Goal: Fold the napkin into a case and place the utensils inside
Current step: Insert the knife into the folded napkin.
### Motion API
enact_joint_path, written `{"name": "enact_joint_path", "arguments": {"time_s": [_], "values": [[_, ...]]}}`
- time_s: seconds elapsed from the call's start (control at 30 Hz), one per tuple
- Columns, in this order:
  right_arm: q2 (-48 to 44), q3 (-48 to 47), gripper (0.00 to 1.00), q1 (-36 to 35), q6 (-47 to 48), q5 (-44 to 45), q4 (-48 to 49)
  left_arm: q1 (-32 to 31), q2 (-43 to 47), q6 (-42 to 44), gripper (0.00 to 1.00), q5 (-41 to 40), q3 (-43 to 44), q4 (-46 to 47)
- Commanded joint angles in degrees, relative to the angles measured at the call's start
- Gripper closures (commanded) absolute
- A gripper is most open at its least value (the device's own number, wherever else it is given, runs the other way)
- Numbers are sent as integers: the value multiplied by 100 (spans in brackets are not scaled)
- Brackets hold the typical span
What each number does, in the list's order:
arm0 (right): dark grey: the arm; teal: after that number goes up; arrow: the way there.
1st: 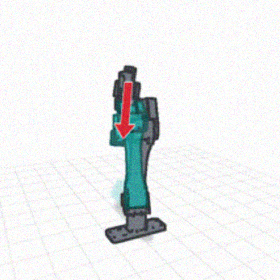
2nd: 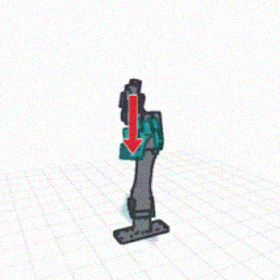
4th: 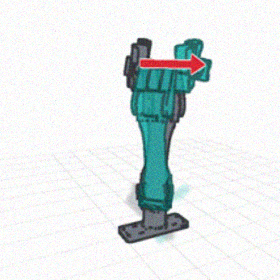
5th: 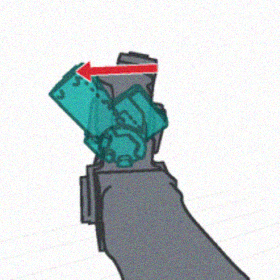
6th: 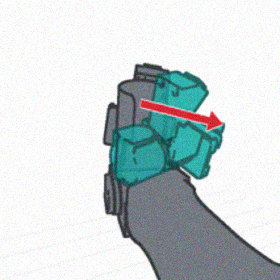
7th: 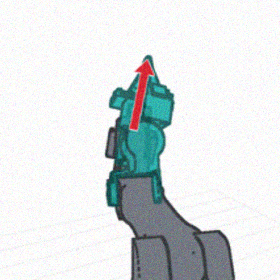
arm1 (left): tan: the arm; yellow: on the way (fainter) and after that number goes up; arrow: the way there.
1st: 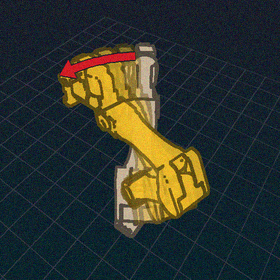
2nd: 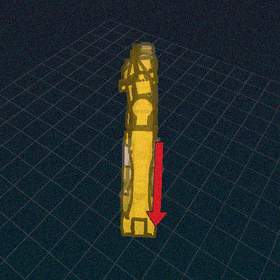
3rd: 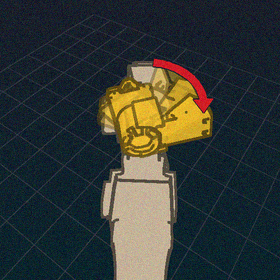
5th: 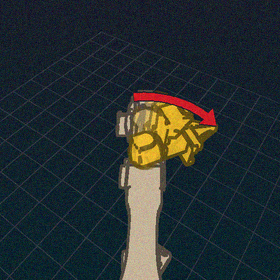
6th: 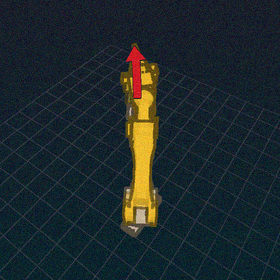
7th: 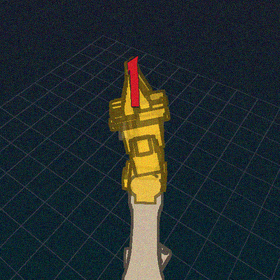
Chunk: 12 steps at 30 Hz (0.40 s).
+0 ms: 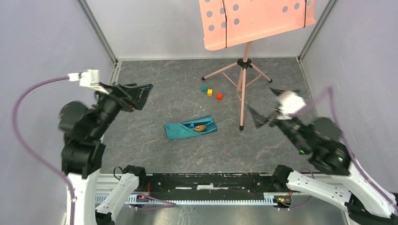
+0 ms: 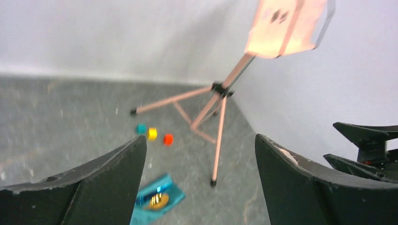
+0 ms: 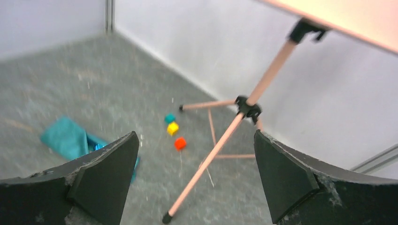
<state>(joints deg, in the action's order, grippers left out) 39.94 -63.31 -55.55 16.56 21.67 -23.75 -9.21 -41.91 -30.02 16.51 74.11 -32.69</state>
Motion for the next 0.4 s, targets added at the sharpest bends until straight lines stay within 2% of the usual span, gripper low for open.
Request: {"name": "enact_joint_path", "arguments": {"time_s": [0.0, 0.17, 0.27, 0.37], "values": [[-1040, 225, 2, -22, -427, 348, 847, 15, 201, 506, 7, 14, 878, 252], [-1588, -3, 2, -17, -215, 1028, 1092, 16, 375, 611, 0, -83, 1216, 322], [-1758, 45, 2, -21, 63, 857, 1193, 16, 425, 611, 0, -96, 1269, 222], [-1805, 259, 2, -19, -139, 1228, 1427, 12, 447, 591, 0, -64, 1252, 210]]}}
